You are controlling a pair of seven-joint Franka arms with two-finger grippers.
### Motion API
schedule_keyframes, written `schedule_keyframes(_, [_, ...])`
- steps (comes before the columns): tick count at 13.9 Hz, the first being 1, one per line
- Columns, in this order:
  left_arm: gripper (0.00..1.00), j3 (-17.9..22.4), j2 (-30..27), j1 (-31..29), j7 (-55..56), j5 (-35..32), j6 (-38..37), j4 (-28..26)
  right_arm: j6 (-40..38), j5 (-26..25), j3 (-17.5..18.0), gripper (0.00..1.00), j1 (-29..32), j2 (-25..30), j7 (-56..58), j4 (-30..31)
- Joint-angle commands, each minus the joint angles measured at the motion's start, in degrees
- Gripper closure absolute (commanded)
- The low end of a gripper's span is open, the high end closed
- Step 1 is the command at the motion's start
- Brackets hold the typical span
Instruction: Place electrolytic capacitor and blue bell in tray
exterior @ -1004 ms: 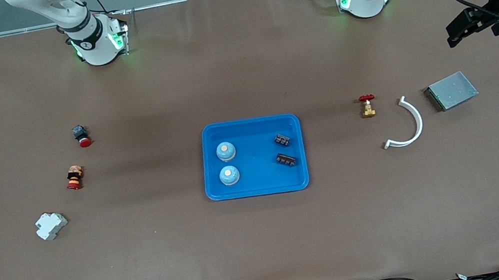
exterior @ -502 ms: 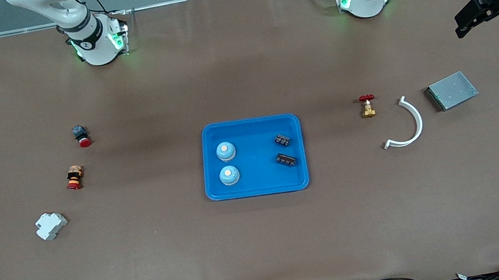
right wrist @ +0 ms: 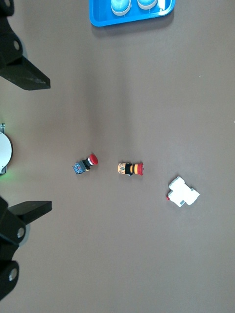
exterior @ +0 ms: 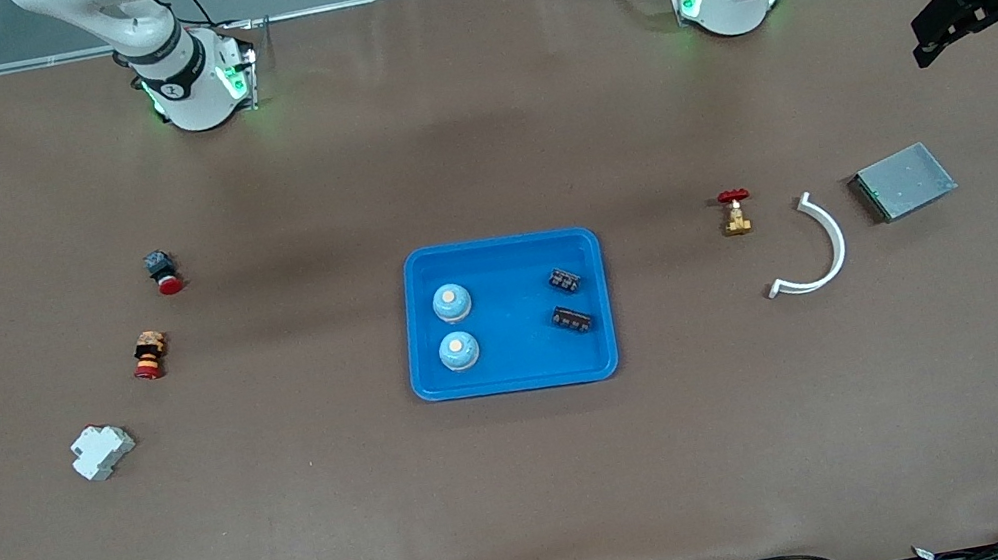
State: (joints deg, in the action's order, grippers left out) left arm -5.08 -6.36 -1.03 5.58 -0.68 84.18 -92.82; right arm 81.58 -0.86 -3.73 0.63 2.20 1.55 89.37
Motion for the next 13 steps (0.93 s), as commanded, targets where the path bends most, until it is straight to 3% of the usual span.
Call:
schedule_keyframes(1, [0.00,-0.3,-0.6,-0.4,-0.7,0.0,0.1,0.4,0.2,0.3,1.2,0.00,1.2,1.9,-1.1,2.1])
schedule_keyframes(13, [0.00,-0.6,-0.3,-0.3,-1.1,0.8,0.0,1.2,3.9,2.5,1.6,0.00,1.4,2.2,-1.7,1.1])
